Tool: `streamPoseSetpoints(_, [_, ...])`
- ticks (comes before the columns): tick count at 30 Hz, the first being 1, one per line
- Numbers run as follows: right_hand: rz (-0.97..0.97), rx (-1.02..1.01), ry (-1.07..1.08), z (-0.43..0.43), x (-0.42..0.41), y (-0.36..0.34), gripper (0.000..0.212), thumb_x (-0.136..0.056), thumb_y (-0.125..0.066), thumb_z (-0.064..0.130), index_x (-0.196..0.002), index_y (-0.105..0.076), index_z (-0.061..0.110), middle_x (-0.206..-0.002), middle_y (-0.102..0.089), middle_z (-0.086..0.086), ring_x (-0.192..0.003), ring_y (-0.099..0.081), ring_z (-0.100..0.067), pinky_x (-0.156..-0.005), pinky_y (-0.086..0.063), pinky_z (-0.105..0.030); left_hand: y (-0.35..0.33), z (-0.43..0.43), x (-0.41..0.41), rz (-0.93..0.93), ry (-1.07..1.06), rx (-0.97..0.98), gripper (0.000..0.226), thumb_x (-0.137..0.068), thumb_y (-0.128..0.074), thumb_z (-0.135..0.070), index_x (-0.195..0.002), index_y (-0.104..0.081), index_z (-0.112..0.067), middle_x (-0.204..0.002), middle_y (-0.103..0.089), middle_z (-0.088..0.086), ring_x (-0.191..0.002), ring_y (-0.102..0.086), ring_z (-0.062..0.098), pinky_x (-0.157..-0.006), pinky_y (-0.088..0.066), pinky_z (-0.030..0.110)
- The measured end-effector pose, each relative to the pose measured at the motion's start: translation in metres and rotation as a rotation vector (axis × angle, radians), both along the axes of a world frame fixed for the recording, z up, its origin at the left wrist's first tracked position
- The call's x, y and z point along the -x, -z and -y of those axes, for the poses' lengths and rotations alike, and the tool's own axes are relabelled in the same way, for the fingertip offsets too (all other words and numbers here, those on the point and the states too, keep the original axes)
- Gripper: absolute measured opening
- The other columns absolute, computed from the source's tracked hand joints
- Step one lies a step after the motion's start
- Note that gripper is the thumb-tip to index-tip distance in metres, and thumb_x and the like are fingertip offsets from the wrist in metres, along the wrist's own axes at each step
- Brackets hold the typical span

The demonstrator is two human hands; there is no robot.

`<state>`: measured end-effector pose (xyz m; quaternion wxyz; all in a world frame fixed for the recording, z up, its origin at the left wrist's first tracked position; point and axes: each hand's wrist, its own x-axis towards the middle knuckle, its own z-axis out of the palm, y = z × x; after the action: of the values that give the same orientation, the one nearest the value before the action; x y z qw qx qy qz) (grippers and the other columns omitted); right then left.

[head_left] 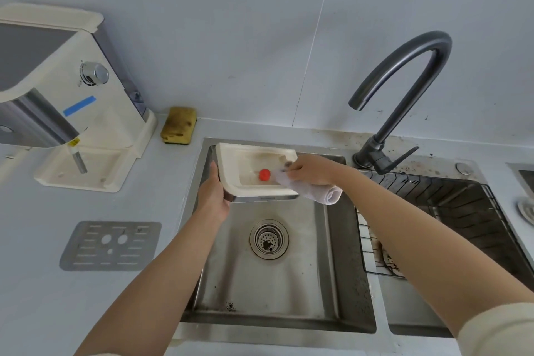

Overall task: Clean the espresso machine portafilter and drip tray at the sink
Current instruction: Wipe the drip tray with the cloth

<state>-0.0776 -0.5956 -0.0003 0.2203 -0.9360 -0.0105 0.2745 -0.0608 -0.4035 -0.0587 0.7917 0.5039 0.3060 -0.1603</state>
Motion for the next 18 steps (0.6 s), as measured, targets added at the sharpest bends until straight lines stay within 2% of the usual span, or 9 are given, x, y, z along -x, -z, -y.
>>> streamPoseSetpoints(2, [0.073,-0.172,0.164,-0.003,0.0,0.0,0.03,-0.097,-0.039,0.034,-0.086,-0.057,0.013,-0.077,-0.056,0.001,-0.075,-0.053,-0.015,-0.073,-0.037,-0.021,-0.002,-0.001,-0.003,-0.033,-0.059,0.037,0.034,-0.097,-0.041,-0.036,-0.118,-0.058,-0.014,-0.095,-0.067,-0.001,-0.089,-0.065,0.02,-0.084,-0.052,0.038])
streamPoseSetpoints(4, [0.161,-0.268,0.275,-0.013,0.003,0.001,0.03,-0.097,-0.039,0.034,-0.085,-0.059,0.015,-0.074,-0.054,0.005,-0.073,-0.054,-0.013,-0.069,-0.038,-0.017,-0.003,-0.002,-0.004,-0.068,-0.099,0.073,0.037,-0.098,-0.04,-0.035,-0.127,-0.052,-0.014,-0.115,-0.064,0.004,-0.108,-0.061,0.025,-0.093,-0.051,0.042])
streamPoseSetpoints(5, [0.205,-0.31,0.322,-0.019,0.005,0.005,0.029,-0.097,-0.039,0.035,-0.09,-0.06,0.016,-0.08,-0.054,0.003,-0.08,-0.055,-0.016,-0.074,-0.041,-0.02,-0.003,-0.001,-0.005,-0.082,-0.111,0.089,0.038,-0.099,-0.038,-0.034,-0.129,-0.05,-0.015,-0.123,-0.061,0.006,-0.114,-0.059,0.027,-0.095,-0.049,0.043])
streamPoseSetpoints(7, [0.265,-0.371,0.389,-0.037,0.013,0.008,0.031,-0.096,-0.039,0.037,-0.11,-0.059,0.017,-0.106,-0.051,-0.004,-0.097,-0.054,-0.022,-0.091,-0.043,-0.031,-0.005,0.001,-0.007,-0.111,-0.149,0.137,0.04,-0.099,-0.035,-0.035,-0.132,-0.046,-0.015,-0.131,-0.057,0.009,-0.118,-0.056,0.03,-0.094,-0.049,0.045])
streamPoseSetpoints(8, [0.311,-0.338,0.378,-0.046,0.017,0.01,0.035,-0.096,-0.039,0.037,-0.122,-0.055,0.018,-0.117,-0.047,-0.006,-0.103,-0.053,-0.025,-0.095,-0.043,-0.036,-0.007,0.004,-0.007,-0.121,-0.178,0.163,0.041,-0.099,-0.034,-0.035,-0.133,-0.045,-0.014,-0.133,-0.055,0.01,-0.119,-0.055,0.03,-0.092,-0.049,0.045])
streamPoseSetpoints(10, [0.431,-0.215,0.292,-0.065,0.026,0.017,0.04,-0.097,-0.04,0.033,-0.135,-0.046,0.02,-0.128,-0.041,-0.011,-0.105,-0.053,-0.03,-0.094,-0.045,-0.039,-0.01,0.011,-0.006,-0.129,-0.224,0.199,0.043,-0.1,-0.032,-0.035,-0.135,-0.043,-0.012,-0.135,-0.053,0.011,-0.12,-0.053,0.03,-0.084,-0.049,0.041])
streamPoseSetpoints(12, [0.561,-0.187,0.249,-0.08,0.032,0.023,0.041,-0.096,-0.043,0.029,-0.137,-0.044,0.02,-0.127,-0.04,-0.014,-0.1,-0.054,-0.033,-0.084,-0.049,-0.041,-0.016,0.018,-0.004,-0.127,-0.239,0.223,0.043,-0.101,-0.028,-0.033,-0.133,-0.043,-0.01,-0.134,-0.052,0.013,-0.121,-0.053,0.03,-0.081,-0.047,0.039])
streamPoseSetpoints(14, [0.645,-0.173,0.256,-0.088,0.034,0.028,0.042,-0.095,-0.045,0.028,-0.136,-0.045,0.018,-0.125,-0.041,-0.015,-0.097,-0.053,-0.033,-0.078,-0.05,-0.042,-0.022,0.023,0.0,-0.132,-0.246,0.25,0.043,-0.102,-0.025,-0.032,-0.131,-0.045,-0.008,-0.134,-0.052,0.015,-0.12,-0.052,0.031,-0.084,-0.047,0.039])
streamPoseSetpoints(18, [0.745,-0.104,0.219,-0.094,0.036,0.036,0.044,-0.093,-0.047,0.028,-0.134,-0.047,0.014,-0.127,-0.043,-0.021,-0.107,-0.052,-0.036,-0.069,-0.048,-0.039,-0.034,0.033,0.006,-0.153,-0.266,0.255,0.046,-0.102,-0.025,-0.033,-0.129,-0.046,-0.003,-0.13,-0.053,0.014,-0.123,-0.051,0.029,-0.087,-0.044,0.033])
